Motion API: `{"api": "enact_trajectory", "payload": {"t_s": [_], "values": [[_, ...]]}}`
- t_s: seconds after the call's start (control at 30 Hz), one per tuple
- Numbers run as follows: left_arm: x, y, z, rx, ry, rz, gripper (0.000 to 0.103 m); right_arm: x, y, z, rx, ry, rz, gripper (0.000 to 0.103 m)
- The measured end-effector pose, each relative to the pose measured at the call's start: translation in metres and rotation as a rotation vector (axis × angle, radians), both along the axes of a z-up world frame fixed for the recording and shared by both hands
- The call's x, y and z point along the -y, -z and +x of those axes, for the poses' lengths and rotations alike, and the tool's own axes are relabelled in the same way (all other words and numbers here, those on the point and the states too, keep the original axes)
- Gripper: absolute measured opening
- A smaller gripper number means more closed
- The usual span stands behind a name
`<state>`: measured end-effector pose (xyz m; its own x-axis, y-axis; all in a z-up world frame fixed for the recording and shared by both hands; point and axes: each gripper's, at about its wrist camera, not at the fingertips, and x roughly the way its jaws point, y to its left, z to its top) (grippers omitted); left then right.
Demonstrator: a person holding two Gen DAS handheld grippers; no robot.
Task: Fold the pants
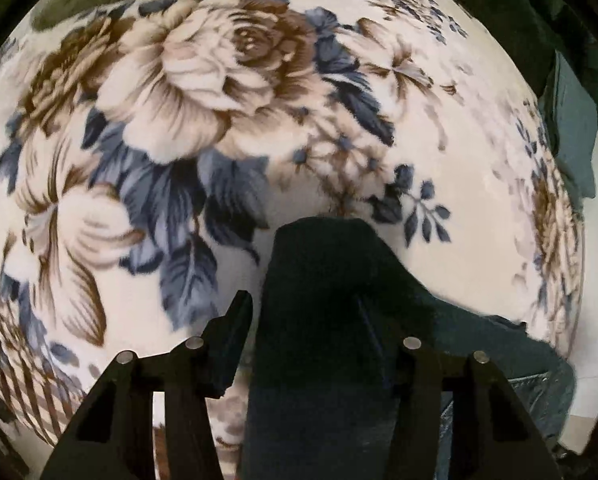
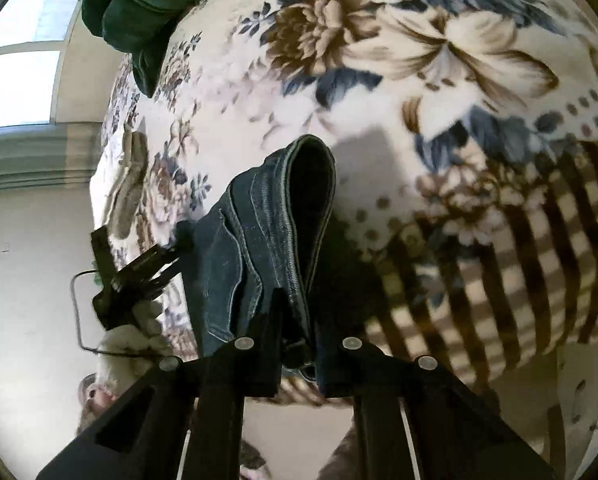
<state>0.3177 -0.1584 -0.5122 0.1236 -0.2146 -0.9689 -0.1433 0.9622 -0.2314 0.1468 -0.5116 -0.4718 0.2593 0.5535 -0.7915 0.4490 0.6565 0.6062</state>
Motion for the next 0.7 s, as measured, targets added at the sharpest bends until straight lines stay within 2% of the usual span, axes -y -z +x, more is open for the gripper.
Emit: {"api": "enact_trajectory", "payload": {"t_s": [0.07,0.13,0.2,0.27,0.3,0.33,0.37,0.4,0.43,0.57,0.6,0.63,0.7], "values": [[-0.001,-0.002,-0.001,-0.002,0.006,-0.019,0.054,0.003,0.008,-0.005,-0.046,-0.015,-0.011,0.013],[-0.001,-0.003,0.001,-0.001,0.025,-0.035,0.055,0.002,0.032,-0.006,-0.119,-0.077,-0.09,0.013],[-0.001,-0.005,0.003,-0.003,0.043,-0.025,0.055,0.001,0.053,-0.005,-0.191,-0.133,-0.133,0.023],[0.0,-0.004,0.002,-0.007,0.053,-0.028,0.055,0.011,0.055,-0.005,-0.169,-0.081,-0.091,0.027],[-0.001,-0.003,0.003,-0.008,0.055,-0.033,0.055,0.014,0.054,-0.005,-0.157,-0.065,-0.076,0.036],[0.0,-0.002,0.003,-0.006,0.056,-0.037,0.055,0.02,0.051,-0.005,-0.135,-0.038,-0.064,0.05],[-0.002,-0.001,0.002,-0.004,0.059,-0.041,0.056,0.025,0.047,-0.003,-0.102,-0.002,-0.06,0.059],[-0.002,0.0,0.001,-0.003,0.06,-0.043,0.056,0.031,0.045,0.001,-0.066,0.038,-0.05,0.072],[-0.001,0.001,0.002,-0.003,0.058,-0.045,0.056,0.032,0.046,0.004,-0.045,0.056,-0.041,0.075],[-0.001,0.0,0.003,-0.002,0.045,-0.053,0.056,0.023,0.077,0.038,-0.05,0.008,0.118,0.073],[-0.002,-0.001,0.002,-0.001,0.043,-0.056,0.056,0.017,0.082,0.043,-0.055,-0.006,0.123,0.056],[-0.003,-0.003,0.001,0.001,0.042,-0.06,0.056,0.01,0.079,0.05,-0.046,-0.026,0.092,0.022],[-0.009,-0.007,-0.003,0.006,0.036,-0.05,0.056,0.0,0.065,0.058,-0.028,-0.058,0.02,0.019]]}}
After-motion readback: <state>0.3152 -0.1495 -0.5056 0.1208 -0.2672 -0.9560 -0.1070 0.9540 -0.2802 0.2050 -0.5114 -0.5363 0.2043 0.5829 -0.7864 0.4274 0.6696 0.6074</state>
